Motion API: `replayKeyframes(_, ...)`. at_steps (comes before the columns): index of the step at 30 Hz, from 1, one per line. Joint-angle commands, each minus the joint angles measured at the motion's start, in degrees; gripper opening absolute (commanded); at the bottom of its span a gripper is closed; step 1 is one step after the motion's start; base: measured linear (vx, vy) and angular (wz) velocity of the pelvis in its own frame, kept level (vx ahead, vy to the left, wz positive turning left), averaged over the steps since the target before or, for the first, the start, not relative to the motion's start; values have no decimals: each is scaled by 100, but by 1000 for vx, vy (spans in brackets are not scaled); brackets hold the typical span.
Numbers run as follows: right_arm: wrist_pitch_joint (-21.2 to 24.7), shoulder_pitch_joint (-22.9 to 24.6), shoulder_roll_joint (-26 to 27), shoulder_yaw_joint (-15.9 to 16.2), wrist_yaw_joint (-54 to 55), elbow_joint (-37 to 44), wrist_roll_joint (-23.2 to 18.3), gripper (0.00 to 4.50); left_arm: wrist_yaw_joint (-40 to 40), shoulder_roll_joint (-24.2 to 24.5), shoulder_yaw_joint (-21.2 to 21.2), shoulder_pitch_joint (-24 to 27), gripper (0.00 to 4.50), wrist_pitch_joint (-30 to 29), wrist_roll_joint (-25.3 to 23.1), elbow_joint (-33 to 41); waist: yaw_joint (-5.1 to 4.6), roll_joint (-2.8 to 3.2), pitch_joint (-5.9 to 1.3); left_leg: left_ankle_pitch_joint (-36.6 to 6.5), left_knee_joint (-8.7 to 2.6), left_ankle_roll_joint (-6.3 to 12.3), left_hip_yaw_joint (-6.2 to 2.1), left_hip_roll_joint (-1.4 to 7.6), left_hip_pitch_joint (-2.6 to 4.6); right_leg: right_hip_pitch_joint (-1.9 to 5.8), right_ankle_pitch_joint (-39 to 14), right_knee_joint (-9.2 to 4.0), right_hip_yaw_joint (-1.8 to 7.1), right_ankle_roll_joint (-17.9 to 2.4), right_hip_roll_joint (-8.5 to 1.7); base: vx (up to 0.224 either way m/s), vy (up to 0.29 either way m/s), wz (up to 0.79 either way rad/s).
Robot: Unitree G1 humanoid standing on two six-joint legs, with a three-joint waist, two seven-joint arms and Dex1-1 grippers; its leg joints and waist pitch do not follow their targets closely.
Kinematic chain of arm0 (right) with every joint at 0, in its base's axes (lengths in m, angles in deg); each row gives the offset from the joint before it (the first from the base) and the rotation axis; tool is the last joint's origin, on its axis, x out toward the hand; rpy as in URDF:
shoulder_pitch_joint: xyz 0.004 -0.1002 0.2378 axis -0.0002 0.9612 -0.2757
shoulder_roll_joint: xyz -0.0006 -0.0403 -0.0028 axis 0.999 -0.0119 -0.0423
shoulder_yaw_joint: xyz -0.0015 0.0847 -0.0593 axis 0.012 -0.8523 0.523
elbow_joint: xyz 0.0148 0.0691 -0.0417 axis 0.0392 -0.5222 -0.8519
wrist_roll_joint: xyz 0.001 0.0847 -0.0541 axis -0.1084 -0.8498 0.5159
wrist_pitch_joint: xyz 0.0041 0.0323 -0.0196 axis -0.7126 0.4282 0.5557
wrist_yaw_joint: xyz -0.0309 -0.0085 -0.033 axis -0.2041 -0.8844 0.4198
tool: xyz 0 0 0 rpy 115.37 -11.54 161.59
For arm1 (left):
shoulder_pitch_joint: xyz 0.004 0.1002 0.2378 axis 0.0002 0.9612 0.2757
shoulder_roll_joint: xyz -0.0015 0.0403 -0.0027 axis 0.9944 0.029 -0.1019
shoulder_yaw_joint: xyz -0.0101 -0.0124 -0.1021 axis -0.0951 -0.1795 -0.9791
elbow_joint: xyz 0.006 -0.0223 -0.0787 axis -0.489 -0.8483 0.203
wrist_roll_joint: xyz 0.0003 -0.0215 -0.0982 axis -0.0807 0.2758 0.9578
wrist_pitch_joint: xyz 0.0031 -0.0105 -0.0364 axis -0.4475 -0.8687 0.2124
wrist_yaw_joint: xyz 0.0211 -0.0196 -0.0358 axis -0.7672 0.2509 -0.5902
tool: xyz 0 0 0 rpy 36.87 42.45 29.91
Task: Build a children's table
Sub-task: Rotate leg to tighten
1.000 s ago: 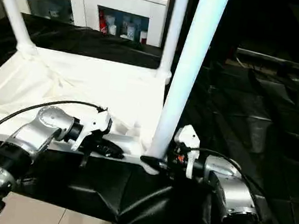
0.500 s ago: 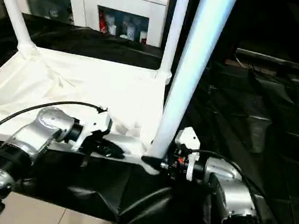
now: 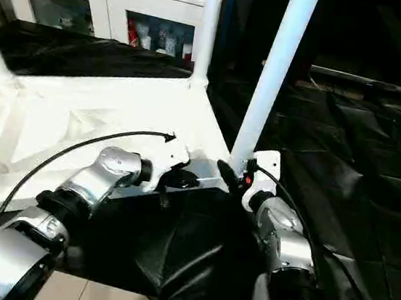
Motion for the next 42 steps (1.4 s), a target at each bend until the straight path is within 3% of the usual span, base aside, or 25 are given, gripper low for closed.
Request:
replayKeyframes(1, 132, 184, 223, 674, -784, 139, 79, 330, -71, -281, -16, -74, 0, 193, 112, -59, -7, -72, -273, -1228, -405, 304, -124, 240, 64, 223, -1439, -520, 246, -1066, -455, 0, 0, 0)
replayKeyframes(4, 111, 240, 4, 811, -1235, 362, 4, 357, 247, -126, -44, -37, 0, 246, 185, 12, -2, -76, -278, -1191, -409, 338, -132, 247, 49, 239, -1355, -509, 244, -1054, -452, 0, 0, 0)
replayKeyframes(5, 89, 268, -137, 879, -1485, 471, -9, 357, 533, -45, -47, 17, 0, 265, 262, 112, 10, -108, -282, -1141, -403, 373, -131, 241, 39, 253, -1315, -499, 240, -1057, -458, 0, 0, 0)
replayKeyframes(8, 139, 358, -394, 921, -2098, 766, -204, 357, 992, 134, -17, 144, 0, 315, 376, 343, 6, -100, -278, -1109, -404, 446, -134, 255, 30, 258, -1220, -492, 242, -1107, -468, 0, 0, 0)
replayKeyframes(9, 334, 485, -766, 1014, -2851, 1161, -465, 357, 1466, 357, 49, 288, 0, 320, 458, 591, 9, -115, -289, -1051, -392, 500, -129, 253, 21, 277, -1102, -474, 246, -1125, -463, 0, 0, 0)
replayKeyframes(12, 322, 576, -1127, 1115, -3395, 1356, -452, 357, 1966, 593, 122, 449, 0, 240, 553, 871, 4, -99, -288, -951, -379, 621, -120, 272, 6, 264, -821, -436, 236, -1249, -451, 0, 0, 0)
replayKeyframes(15, 285, 595, -1478, 1145, -3884, 1370, -427, 357, 2664, 950, 233, 678, 0, 29, 659, 1268, 14, -100, -272, -1015, -388, 551, -110, 297, 7, 252, -1010, -429, 226, -1296, -453, 0, 0, 0)
replayKeyframes(21, 326, 512, -1608, 1128, -4075, 1288, -414, 332, 3006, 1243, 233, 847, 0, -71, 701, 1533, 23, -76, -263, -1230, -415, 351, -114, 303, 48, 207, -1336, -460, 234, -1250, -449, 0, 0, 0)
replayKeyframes(22, 403, 502, -1625, 1142, -4137, 1332, -460, 321, 3059, 1297, 210, 908, 0, -127, 717, 1652, 15, -114, -264, -1210, -412, 344, -112, 300, 42, 216, -1305, -459, 237, -1245, -453, 0, 0, 0)
replayKeyframes(28, 449, 504, -1558, 1199, -4238, 1345, -483, 277, 3014, 1343, 194, 1004, 0, -267, 758, 1880, 14, -107, -278, -955, -392, 420, -104, 293, 30, 228, -902, -414, 236, -1323, -448, 0, 0, 0)
replayKeyframes(33, 470, 557, -1517, 1206, -4214, 1373, -471, 246, 2756, 1221, 131, 941, 0, -223, 737, 1751, 2, -99, -271, -1045, -392, 389, -105, 284, 35, 226, -1080, -436, 237, -1290, -443, 0, 0, 0)
replayKeyframes(37, 399, 503, -1187, 984, -3202, 914, -225, 240, 1542, 804, -87, 592, 0, -157, 513, 1138, -29, -97, -260, -1191, -397, 289, -118, 266, 49, 202, -1434, -488, 238, -1196, -450, 0, 0, 0)
replayKeyframes(39, 382, 465, -1111, 940, -2923, 784, -142, 240, 1317, 724, -124, 528, 0, -136, 480, 1029, -57, -110, -253, -1260, -406, 214, -128, 254, 46, 199, -1591, -495, 232, -1162, -448, 0, 0, 0)
replayKeyframes(40, 393, 350, -853, 765, -2036, 438, 30, 239, 794, 505, -186, 356, 0, -116, 415, 762, -77, -121, -254, -1251, -407, 182, -133, 245, 38, 207, -1724, -513, 237, -1076, -457, 0, 0, 0)
replayKeyframes(42, 406, 262, -601, 610, -1303, 196, 126, 238, 303, 287, -235, 187, 0, -104, 364, 504, -100, -87, -259, -1305, -403, 126, -138, 227, 56, 199, -1821, -530, 236, -1040, -449, 0, 0, 0)
